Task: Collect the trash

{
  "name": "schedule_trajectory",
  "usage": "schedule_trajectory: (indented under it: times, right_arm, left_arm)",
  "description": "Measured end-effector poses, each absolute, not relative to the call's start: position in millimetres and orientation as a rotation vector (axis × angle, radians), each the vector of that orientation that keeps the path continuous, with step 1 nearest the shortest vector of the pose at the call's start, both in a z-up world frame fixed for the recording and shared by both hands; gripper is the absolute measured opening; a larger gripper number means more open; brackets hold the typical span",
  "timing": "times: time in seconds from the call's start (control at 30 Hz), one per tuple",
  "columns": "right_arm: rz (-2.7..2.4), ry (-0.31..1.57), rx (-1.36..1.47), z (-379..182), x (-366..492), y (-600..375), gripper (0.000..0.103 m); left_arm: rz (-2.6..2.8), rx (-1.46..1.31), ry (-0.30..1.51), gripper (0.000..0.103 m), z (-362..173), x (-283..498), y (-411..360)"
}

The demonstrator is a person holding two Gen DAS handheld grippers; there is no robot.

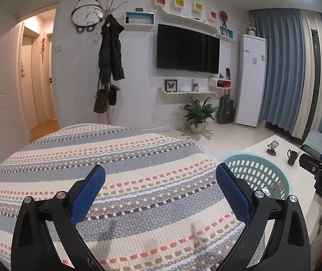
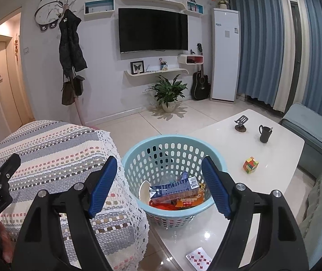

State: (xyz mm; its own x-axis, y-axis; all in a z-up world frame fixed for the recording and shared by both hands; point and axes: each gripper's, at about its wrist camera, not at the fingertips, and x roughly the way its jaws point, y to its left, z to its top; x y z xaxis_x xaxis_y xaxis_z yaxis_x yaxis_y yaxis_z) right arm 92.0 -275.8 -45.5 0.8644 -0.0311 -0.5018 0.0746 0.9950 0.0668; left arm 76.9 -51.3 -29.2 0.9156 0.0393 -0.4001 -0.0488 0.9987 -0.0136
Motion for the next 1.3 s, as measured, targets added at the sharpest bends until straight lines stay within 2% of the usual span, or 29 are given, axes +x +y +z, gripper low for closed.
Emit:
schedule_trajectory:
  times: [1.3]
  right_arm:
    - [-0.059,0.549,0.088,-56,97,-283,0.077]
  left_arm:
    - [0.037,-0.066,0.429,0.095,-32,81,-34]
